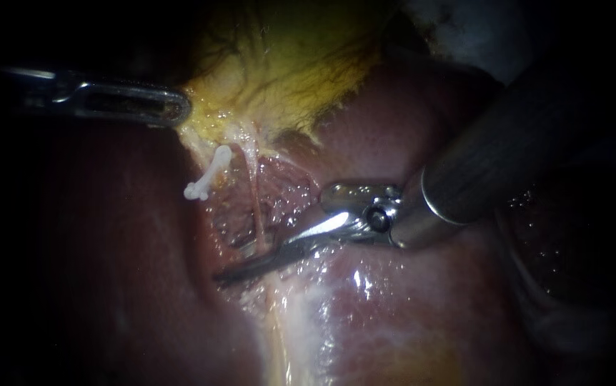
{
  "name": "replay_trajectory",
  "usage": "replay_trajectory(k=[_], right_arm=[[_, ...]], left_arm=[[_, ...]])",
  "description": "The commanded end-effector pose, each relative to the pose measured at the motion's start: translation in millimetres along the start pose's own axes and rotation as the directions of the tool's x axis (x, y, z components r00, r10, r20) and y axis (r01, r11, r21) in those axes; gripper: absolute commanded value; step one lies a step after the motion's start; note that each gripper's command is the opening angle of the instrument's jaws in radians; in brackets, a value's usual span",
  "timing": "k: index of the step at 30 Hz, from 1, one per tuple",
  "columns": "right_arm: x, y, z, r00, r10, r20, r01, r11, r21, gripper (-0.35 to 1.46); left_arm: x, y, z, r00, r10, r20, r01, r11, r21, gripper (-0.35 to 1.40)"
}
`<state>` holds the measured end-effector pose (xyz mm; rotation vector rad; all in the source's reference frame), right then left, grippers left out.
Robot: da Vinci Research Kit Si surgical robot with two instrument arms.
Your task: Clipping second clip right tube
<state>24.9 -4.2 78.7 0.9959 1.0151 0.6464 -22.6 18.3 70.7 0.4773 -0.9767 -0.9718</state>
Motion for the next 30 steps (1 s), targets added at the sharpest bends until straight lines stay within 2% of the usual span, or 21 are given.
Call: replay_trajectory(k=[1, 3, 7, 11, 13, 16, 24, 30], right_arm=[[0.0, 0.0, 0.0, 1.000, 0.000, 0.000, 0.000, 1.000, 0.000, -0.07], [0.0, 0.0, 0.0, 1.000, 0.000, 0.000, 0.000, 1.000, 0.000, -0.04], [0.2, 0.2, 0.0, 1.000, 0.001, -0.001, -0.001, 1.000, -0.001, 0.42], [0.4, 0.8, 0.0, 0.999, -0.017, -0.027, 0.016, 0.999, -0.032, 0.57], [0.5, 1.2, -0.2, 0.997, -0.036, -0.062, 0.031, 0.996, -0.078, 0.60], [0.8, 1.7, -1.0, 0.996, -0.055, -0.070, 0.049, 0.995, -0.090, 0.60], [1.5, 1.5, -3.5, 0.994, -0.081, -0.071, 0.075, 0.993, -0.089, 0.60], [2.1, 0.8, -4.7, 0.994, -0.098, -0.056, 0.095, 0.994, -0.048, 0.60]], left_arm=[[0.0, 0.0, 0.0, 1.0000, 0.000, 0.000, 0.000, 1.000, 0.000, -0.35], [0.0, 0.0, 0.0, 1.0000, 0.000, 0.000, 0.000, 1.000, 0.000, -0.35], [0.0, 0.0, 0.0, 1.0000, 0.000, 0.000, 0.000, 1.000, 0.000, -0.35], [0.0, 0.0, 0.0, 1.0000, 0.000, 0.000, 0.000, 1.000, 0.000, -0.35], [0.0, 0.0, 0.0, 1.0000, 0.000, 0.000, 0.000, 1.000, 0.000, -0.35], [0.0, 0.0, -0.1, 1.0000, 0.000, 0.000, 0.000, 1.000, 0.000, -0.35], [0.0, 0.0, -0.1, 1.0000, 0.000, 0.000, 0.000, 1.000, 0.001, -0.35], [0.1, 0.1, -0.2, 1.0000, 0.000, 0.000, 0.000, 1.000, 0.001, -0.35]])
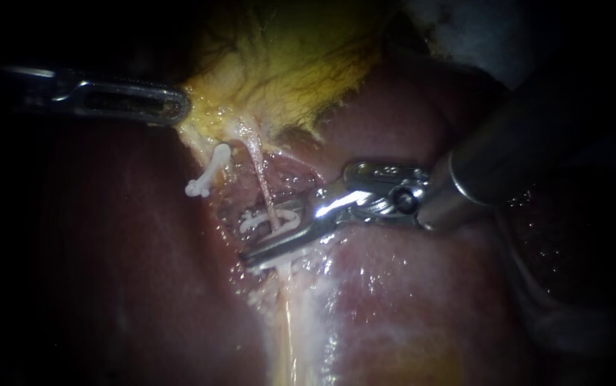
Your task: Clipping second clip right tube
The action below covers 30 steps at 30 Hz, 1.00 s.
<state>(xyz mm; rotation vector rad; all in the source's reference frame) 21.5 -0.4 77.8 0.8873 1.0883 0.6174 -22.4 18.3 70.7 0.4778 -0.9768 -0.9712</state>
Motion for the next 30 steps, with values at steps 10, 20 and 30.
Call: replay_trajectory(k=[10, 20, 30], right_arm=[[-0.4, 0.2, -0.4, 0.997, -0.016, -0.080, 0.035, 0.970, 0.240, 0.54], [-0.9, -0.3, 0.5, 0.988, 0.031, -0.153, 0.033, 0.919, 0.394, 0.50], [-0.8, -0.8, 1.2, 0.982, 0.088, -0.167, -0.022, 0.931, 0.365, 0.41]], left_arm=[[0.0, 0.0, 0.0, 1.0000, 0.000, 0.000, 0.000, 1.000, 0.000, -0.35], [-0.1, -0.1, 0.1, 1.0000, 0.000, 0.000, 0.000, 1.000, 0.000, -0.35], [0.0, -0.1, 0.0, 1.0000, 0.000, 0.000, 0.000, 1.000, 0.000, -0.35]])
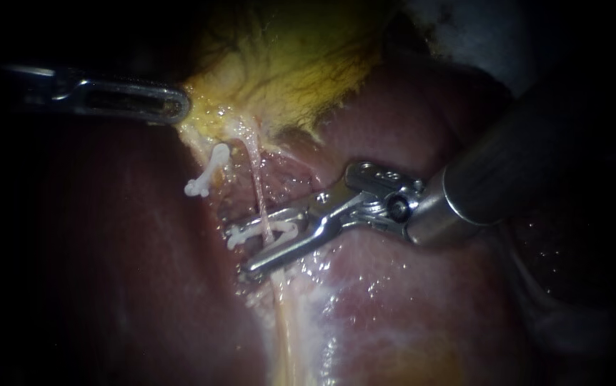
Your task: Clipping second clip right tube
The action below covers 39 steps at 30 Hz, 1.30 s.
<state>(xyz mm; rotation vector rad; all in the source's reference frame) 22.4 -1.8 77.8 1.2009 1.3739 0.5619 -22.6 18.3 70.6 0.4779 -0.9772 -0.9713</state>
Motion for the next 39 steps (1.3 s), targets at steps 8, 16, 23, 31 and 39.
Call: replay_trajectory(k=[8, 16, 23, 31, 39], right_arm=[[-0.3, -0.7, -0.5, 0.997, 0.077, 0.028, -0.077, 0.997, 0.000, 0.08], [-0.2, -0.7, -0.3, 0.996, 0.083, 0.029, -0.083, 0.997, 0.000, -0.15], [-0.1, -0.6, -0.2, 0.992, 0.119, 0.027, -0.119, 0.993, -0.010, -0.35], [-0.2, -0.9, 0.1, 0.992, 0.118, 0.046, -0.119, 0.993, 0.007, -0.35], [-0.2, -0.9, 0.1, 0.992, 0.118, 0.048, -0.119, 0.993, 0.008, -0.35]], left_arm=[[0.0, 0.0, 0.0, 1.0000, 0.000, 0.000, 0.000, 1.000, -0.001, -0.35], [0.0, 0.0, 0.0, 1.0000, 0.000, 0.000, 0.000, 1.000, -0.001, -0.35], [0.0, 0.0, 0.0, 1.0000, 0.000, 0.000, 0.000, 1.000, -0.001, -0.35], [0.0, 0.0, 0.0, 1.0000, 0.000, 0.000, 0.000, 1.000, -0.001, -0.35], [0.0, 0.0, 0.0, 1.0000, 0.000, 0.000, 0.000, 1.000, -0.001, -0.35]])
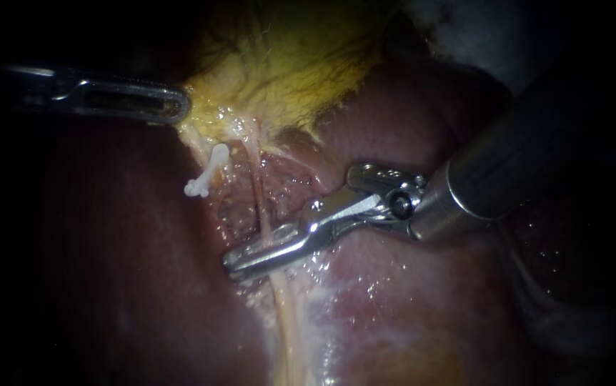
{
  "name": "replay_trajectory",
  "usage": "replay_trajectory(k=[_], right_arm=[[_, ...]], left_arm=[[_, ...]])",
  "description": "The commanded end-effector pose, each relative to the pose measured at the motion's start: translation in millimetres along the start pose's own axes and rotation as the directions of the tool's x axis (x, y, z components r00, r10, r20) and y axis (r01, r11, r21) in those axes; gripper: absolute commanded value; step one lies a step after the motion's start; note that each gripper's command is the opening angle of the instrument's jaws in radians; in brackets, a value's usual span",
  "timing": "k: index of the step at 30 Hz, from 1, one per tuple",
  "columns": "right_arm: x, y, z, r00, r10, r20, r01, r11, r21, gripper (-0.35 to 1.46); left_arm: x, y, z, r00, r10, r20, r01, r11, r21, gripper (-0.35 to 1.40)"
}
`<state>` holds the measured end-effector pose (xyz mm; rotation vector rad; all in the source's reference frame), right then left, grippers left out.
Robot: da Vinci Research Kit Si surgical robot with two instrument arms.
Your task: Clipping second clip right tube
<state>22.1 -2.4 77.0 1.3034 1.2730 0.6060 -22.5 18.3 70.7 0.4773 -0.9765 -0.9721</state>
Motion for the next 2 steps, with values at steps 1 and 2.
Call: replay_trajectory(k=[1, 2], right_arm=[[0.0, 0.0, 0.0, 1.000, 0.000, 0.000, 0.000, 1.000, 0.000, -0.35], [0.0, 0.0, -0.1, 1.000, 0.000, 0.000, 0.000, 1.000, 0.000, -0.35]], left_arm=[[0.0, 0.0, 0.0, 1.0000, 0.000, 0.000, 0.000, 1.000, 0.000, -0.35], [0.0, 0.0, 0.0, 1.0000, 0.000, 0.000, 0.000, 1.000, 0.000, -0.35]])
